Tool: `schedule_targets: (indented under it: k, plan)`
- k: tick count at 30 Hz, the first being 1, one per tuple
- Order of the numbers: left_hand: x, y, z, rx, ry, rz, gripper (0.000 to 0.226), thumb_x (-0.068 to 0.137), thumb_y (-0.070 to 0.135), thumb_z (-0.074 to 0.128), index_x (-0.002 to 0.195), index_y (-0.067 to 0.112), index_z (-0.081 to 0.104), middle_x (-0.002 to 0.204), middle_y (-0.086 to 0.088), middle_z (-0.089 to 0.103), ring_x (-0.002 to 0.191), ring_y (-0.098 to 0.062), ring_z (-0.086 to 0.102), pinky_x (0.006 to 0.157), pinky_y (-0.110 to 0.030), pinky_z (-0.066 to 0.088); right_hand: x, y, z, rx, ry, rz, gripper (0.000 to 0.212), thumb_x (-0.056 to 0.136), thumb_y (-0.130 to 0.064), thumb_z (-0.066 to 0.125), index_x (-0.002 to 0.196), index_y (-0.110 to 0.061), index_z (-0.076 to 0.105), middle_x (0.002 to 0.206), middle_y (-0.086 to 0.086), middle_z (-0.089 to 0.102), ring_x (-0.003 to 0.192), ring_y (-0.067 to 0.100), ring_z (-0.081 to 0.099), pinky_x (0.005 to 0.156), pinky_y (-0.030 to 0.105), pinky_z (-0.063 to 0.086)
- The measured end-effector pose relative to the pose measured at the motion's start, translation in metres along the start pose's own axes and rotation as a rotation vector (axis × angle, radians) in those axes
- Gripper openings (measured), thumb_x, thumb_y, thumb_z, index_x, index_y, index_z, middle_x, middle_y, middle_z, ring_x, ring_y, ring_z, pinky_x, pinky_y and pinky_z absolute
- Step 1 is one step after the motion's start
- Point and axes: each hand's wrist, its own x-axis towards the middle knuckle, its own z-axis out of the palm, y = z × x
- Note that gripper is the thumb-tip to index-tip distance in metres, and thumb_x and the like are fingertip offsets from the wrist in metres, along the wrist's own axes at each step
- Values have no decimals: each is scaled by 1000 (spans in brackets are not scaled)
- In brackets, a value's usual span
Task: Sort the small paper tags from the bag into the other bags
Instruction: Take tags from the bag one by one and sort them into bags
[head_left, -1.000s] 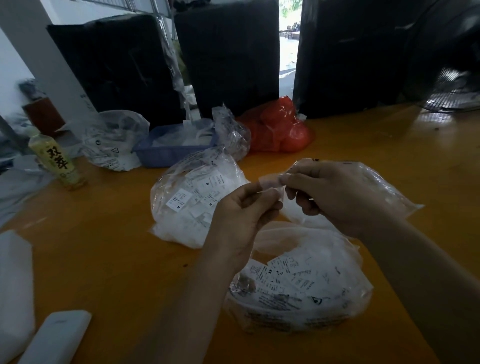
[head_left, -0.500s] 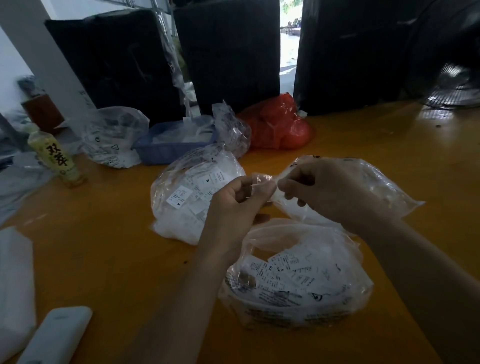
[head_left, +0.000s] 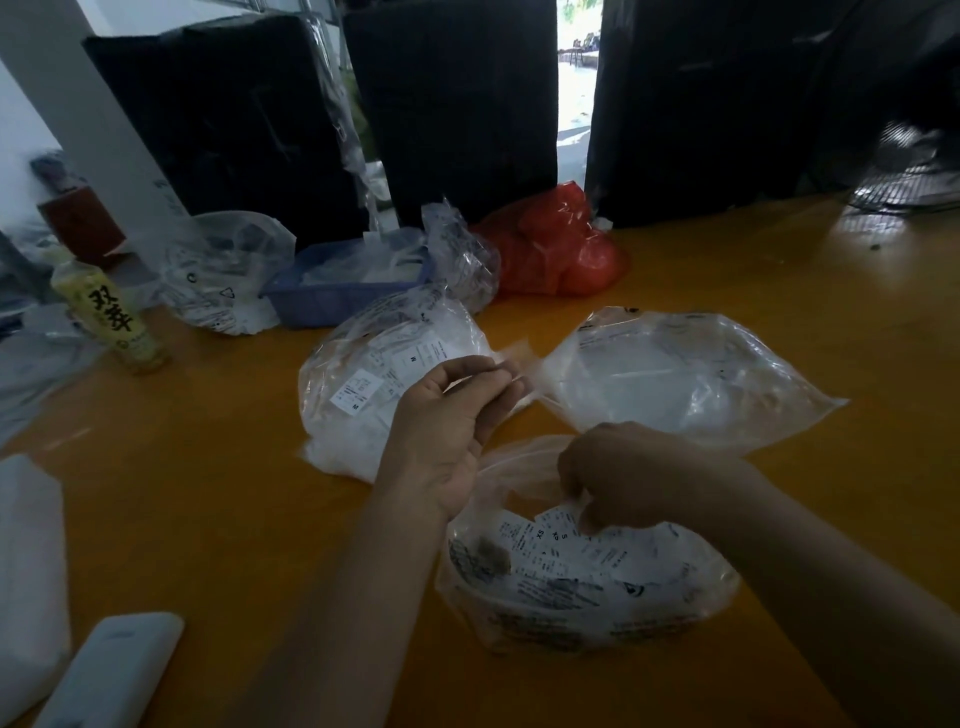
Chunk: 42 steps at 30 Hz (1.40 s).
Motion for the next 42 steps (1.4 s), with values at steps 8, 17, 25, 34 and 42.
schedule_targets:
  k: [8,17,25,34,42]
  plan:
    - [2,-4,-1,-15,-27,19,29,66,8,84,94,2,80,100,-16,79,98,-29,78,73,-23,63,0,2,-1,-8,-27,-27,40,91,-45,72,118,-16,70,111,0,67,101,20,60,78,28,45]
    - [1,-2,1,-49,-28,19,43,70,6,79,110,-3,71,104,-20,78,99,-28,78,72,-21,63,4,7,2,-1,-81,-55,45,85,-55,74,111,-18,73,104,-1,69,92,17,60,65,27,39]
    - [2,-5,1,-57,-46,17,43,72,10,80,112,-3,69,105,-20,78,104,-29,77,76,-25,63,-2,7,-6,51,-3,-66,18,96,-32,66,103,-18,75,100,0,71,90,18,66,78,29,54]
    - [1,-4,0,-4,-29,20,49,69,8,84,114,-1,70,108,-20,78,101,-26,77,73,-24,63,-9,21,-18,115,127,-91,14,94,-19,63,105,-15,70,98,0,71,86,17,67,76,29,56]
    - [0,-1,0,51,20,34,43,69,13,83,110,5,72,105,-12,80,99,-18,78,61,-18,59,-2,29,-19,228,308,-105,20,88,-44,75,104,-30,77,76,-22,55,69,-2,55,66,13,42]
